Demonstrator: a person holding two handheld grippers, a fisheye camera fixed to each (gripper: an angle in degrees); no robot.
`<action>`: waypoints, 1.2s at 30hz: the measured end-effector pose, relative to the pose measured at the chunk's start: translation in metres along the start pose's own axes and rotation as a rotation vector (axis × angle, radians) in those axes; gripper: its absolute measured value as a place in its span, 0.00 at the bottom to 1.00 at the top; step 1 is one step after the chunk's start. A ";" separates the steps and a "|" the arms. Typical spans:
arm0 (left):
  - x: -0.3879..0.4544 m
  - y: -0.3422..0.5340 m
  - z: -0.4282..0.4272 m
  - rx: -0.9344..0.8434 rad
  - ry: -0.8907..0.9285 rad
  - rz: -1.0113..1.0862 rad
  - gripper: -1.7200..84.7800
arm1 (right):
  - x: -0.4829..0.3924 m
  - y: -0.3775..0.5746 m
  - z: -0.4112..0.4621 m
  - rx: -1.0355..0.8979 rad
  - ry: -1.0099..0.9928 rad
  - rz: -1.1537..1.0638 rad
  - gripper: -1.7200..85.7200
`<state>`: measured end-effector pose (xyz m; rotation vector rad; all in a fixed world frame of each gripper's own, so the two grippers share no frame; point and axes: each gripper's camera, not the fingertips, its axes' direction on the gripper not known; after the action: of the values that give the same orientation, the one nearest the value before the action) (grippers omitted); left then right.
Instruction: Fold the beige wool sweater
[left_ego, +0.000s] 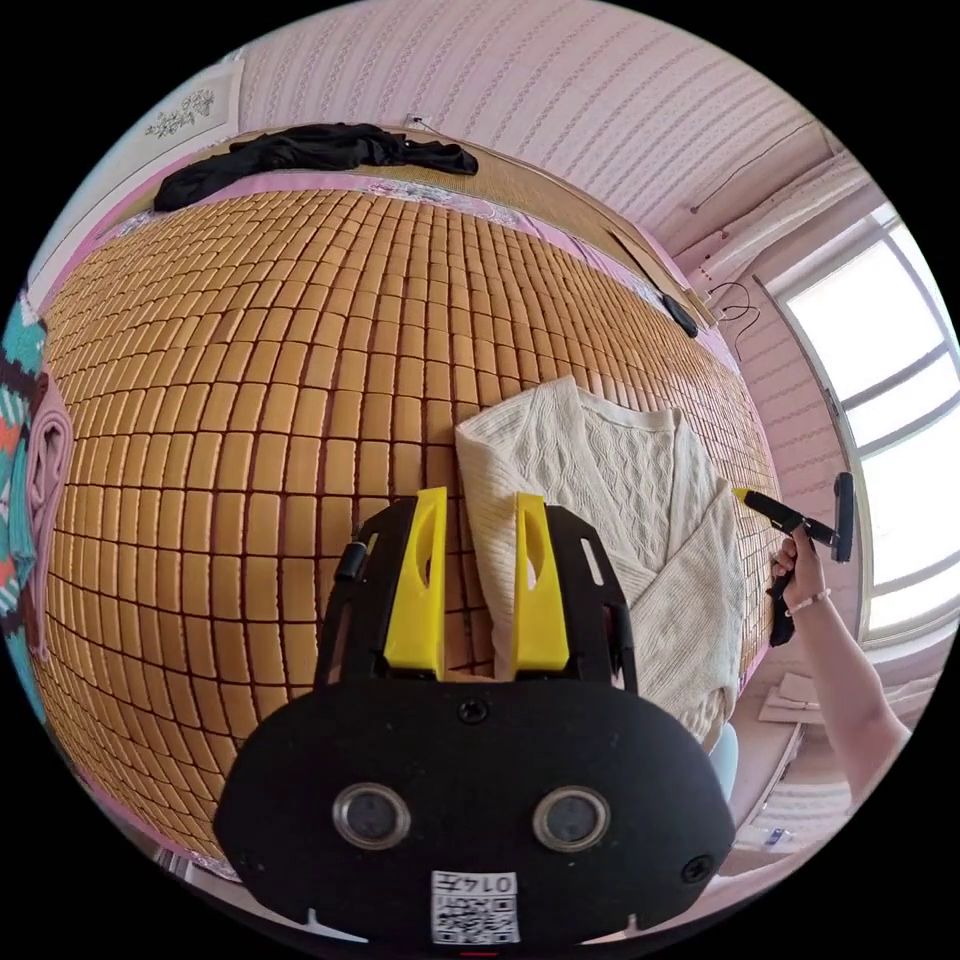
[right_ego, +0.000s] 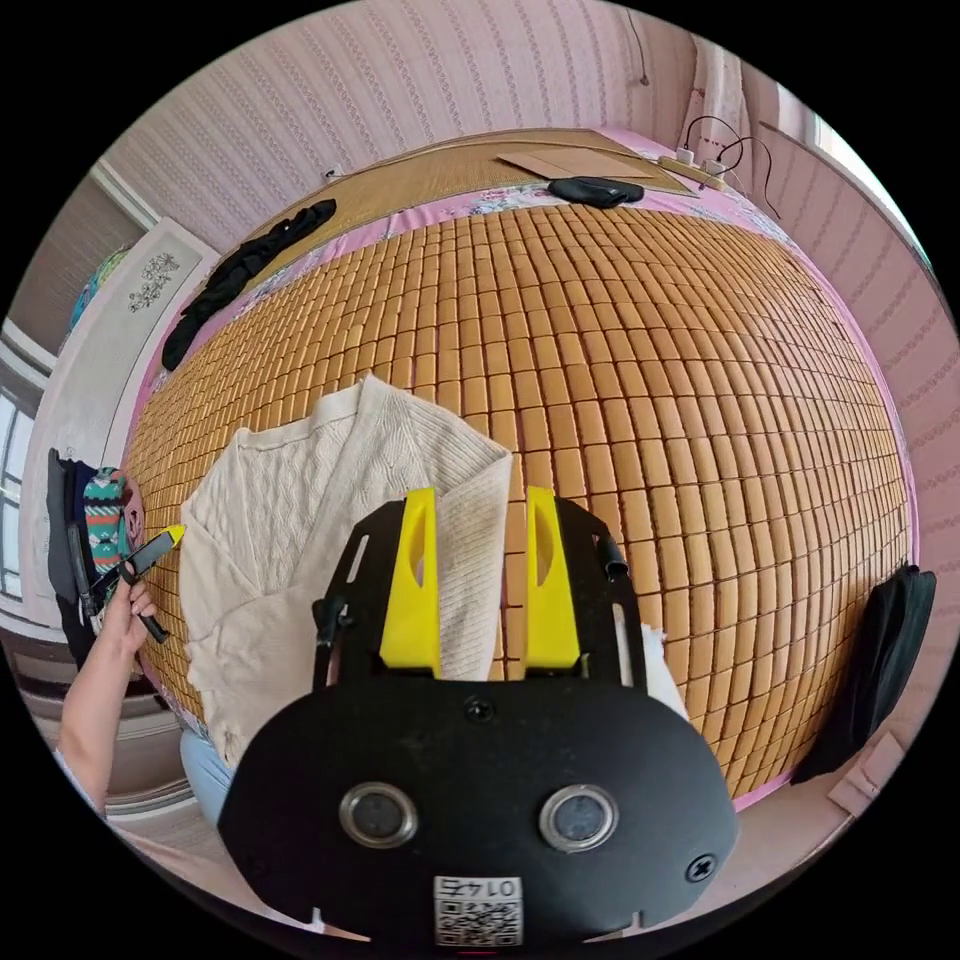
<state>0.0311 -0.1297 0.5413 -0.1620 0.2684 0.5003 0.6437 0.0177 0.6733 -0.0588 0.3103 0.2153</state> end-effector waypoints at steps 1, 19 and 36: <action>-0.002 -0.002 0.003 -0.012 0.021 -0.013 0.11 | 0.003 -0.006 0.012 -0.064 0.024 0.019 0.14; 0.036 0.173 -0.119 0.105 0.250 0.343 0.03 | 0.045 0.173 -0.118 0.111 -0.372 -0.332 0.03; 0.111 0.319 -0.068 -0.069 0.138 0.278 0.03 | -0.072 0.244 -0.124 -0.026 -0.210 -0.172 0.02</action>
<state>-0.0474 0.1818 0.4164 -0.2285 0.4119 0.7764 0.4865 0.2302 0.5721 -0.0871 0.0928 0.0535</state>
